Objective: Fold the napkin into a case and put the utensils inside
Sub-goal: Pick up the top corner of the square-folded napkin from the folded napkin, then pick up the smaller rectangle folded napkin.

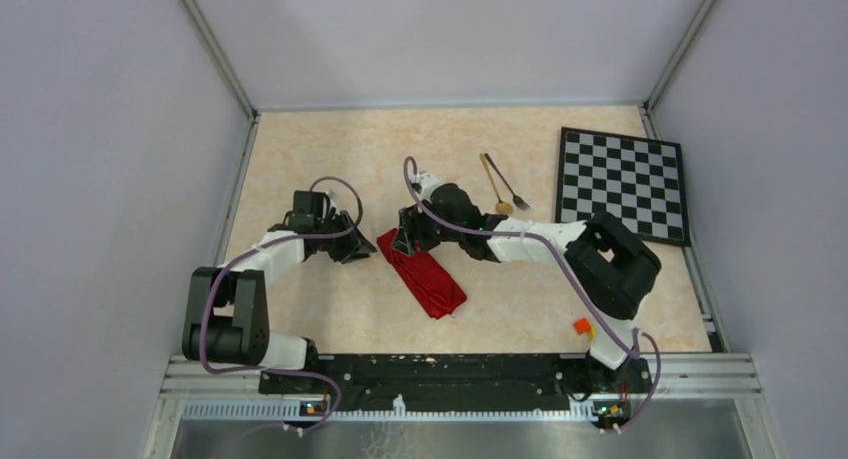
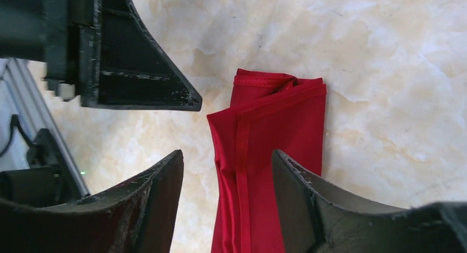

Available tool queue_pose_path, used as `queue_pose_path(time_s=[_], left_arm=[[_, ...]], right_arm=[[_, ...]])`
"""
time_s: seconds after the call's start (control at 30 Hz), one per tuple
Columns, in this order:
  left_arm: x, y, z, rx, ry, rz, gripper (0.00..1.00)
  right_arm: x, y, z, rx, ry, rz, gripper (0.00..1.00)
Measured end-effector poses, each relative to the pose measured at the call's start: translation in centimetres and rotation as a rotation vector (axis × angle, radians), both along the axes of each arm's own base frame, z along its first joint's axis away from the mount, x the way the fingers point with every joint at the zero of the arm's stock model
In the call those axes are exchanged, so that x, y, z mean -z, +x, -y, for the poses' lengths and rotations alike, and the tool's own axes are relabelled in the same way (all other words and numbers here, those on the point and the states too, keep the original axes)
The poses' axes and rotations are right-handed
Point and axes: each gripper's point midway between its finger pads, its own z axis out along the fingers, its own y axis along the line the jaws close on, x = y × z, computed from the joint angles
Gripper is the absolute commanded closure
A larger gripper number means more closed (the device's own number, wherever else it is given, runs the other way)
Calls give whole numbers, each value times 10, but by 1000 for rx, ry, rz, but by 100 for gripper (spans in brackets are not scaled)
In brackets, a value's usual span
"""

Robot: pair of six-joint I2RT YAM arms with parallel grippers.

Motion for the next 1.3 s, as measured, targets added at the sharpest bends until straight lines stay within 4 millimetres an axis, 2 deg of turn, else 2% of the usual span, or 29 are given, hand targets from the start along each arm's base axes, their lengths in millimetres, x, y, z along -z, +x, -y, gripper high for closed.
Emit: queue_pose_path(time_s=[0.2, 0.5, 0.67, 0.73, 0.77, 0.83, 0.93, 1.03, 1.1, 1.17, 1.3], left_arm=[[0, -4, 3, 15, -17, -1, 66], [3, -9, 6, 26, -35, -9, 66], [4, -9, 7, 26, -46, -4, 66], [4, -9, 7, 25, -49, -4, 64], [4, -9, 7, 24, -50, -3, 59], [4, -9, 8, 25, -47, -3, 50], [6, -9, 8, 30, -16, 6, 47], [6, -12, 13, 55, 42, 23, 49], [5, -10, 17, 71, 100, 41, 55], [1, -5, 21, 82, 146, 69, 62], [-7, 5, 28, 95, 232, 133, 66]], right_arm=[[26, -4, -17, -54, -93, 5, 47], [39, -1, -18, -58, -165, 28, 51], [39, 2, -23, -48, -189, 54, 66], [40, 2, -24, -46, -194, 58, 80], [41, 2, -24, -47, -198, 60, 91], [44, 2, -23, -46, -204, 60, 99], [46, 3, -22, -32, -209, 51, 100], [46, 3, -22, -21, -205, 43, 100], [46, 4, -21, -10, -199, 29, 100], [46, 4, -19, 4, -184, 11, 100], [41, 3, -11, 34, -146, -34, 100]])
